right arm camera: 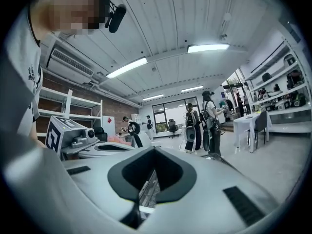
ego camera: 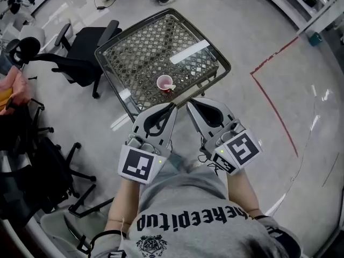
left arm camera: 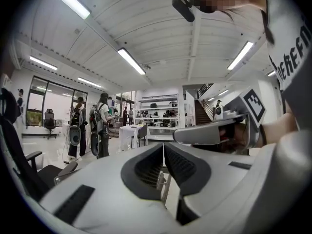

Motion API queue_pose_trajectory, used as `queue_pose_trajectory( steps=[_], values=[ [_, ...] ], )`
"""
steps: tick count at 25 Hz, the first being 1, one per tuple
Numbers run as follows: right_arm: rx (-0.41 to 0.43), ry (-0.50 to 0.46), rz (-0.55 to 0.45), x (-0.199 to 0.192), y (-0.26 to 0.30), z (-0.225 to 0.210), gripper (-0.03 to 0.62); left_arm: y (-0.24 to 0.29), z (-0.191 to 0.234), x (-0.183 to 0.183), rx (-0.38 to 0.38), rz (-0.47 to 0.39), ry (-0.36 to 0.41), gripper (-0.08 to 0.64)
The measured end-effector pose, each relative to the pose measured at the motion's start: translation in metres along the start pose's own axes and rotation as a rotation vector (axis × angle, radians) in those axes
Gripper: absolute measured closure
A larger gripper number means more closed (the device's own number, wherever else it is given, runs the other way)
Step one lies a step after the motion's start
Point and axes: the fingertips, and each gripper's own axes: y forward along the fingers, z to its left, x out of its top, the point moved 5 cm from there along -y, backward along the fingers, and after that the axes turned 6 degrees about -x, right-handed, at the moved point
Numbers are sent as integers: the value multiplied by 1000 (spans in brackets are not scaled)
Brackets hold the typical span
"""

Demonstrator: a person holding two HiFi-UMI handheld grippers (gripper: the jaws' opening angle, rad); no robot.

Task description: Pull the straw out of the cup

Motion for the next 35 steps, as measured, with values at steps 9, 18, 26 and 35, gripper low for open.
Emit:
queue_pose_trajectory(
  steps=[9,18,26,35],
  values=[
    [-90,8,-3,4,22,6,581,-4,29,-5,-73,14,6,514],
    [-181,8,-11,2,32,15,580,-11,50,-21,-143,36,21,514],
    [-242,3,1,0,32,12,581,-2,58,-38,-192,63,25,505],
    [-240,17,27,-3,41,-7,580,27,68,-56,-200,88,89,492]
  ],
)
